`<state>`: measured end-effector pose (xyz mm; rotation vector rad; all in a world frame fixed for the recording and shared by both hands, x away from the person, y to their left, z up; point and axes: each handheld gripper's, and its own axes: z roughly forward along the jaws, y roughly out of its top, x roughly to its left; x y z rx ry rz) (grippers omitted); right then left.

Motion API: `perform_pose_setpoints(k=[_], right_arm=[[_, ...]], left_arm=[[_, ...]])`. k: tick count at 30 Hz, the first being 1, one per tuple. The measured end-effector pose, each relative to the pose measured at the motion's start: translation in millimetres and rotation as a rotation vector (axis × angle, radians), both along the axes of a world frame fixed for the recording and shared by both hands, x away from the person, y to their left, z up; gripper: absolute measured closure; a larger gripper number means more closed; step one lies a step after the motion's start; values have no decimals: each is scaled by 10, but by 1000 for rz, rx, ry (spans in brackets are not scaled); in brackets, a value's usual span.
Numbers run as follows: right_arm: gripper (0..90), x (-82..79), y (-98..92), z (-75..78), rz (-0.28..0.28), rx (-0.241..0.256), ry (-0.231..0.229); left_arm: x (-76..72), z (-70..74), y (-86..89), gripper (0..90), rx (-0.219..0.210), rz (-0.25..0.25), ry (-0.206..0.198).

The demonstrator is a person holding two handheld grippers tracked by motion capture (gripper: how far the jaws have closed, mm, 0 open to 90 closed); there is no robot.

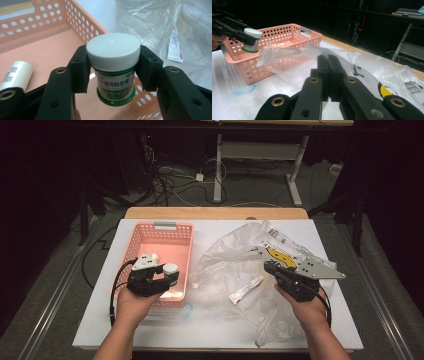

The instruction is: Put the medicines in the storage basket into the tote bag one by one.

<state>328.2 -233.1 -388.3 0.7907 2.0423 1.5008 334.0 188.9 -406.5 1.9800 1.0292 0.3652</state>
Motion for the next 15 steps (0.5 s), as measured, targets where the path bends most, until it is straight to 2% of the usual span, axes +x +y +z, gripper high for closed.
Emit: perform_pose_setpoints(k=[8, 11, 15], right_arm=[[900, -13, -13, 17, 0, 6, -4], [900, -18, -9, 20, 1, 7, -3], [900, -19, 1, 18, 4, 5, -2]], left_arm=[[-89, 80, -55, 490, -11, -16, -41], [-145, 136, -119, 490, 0, -38, -61], [-201, 184, -212, 490, -16, -71, -76]])
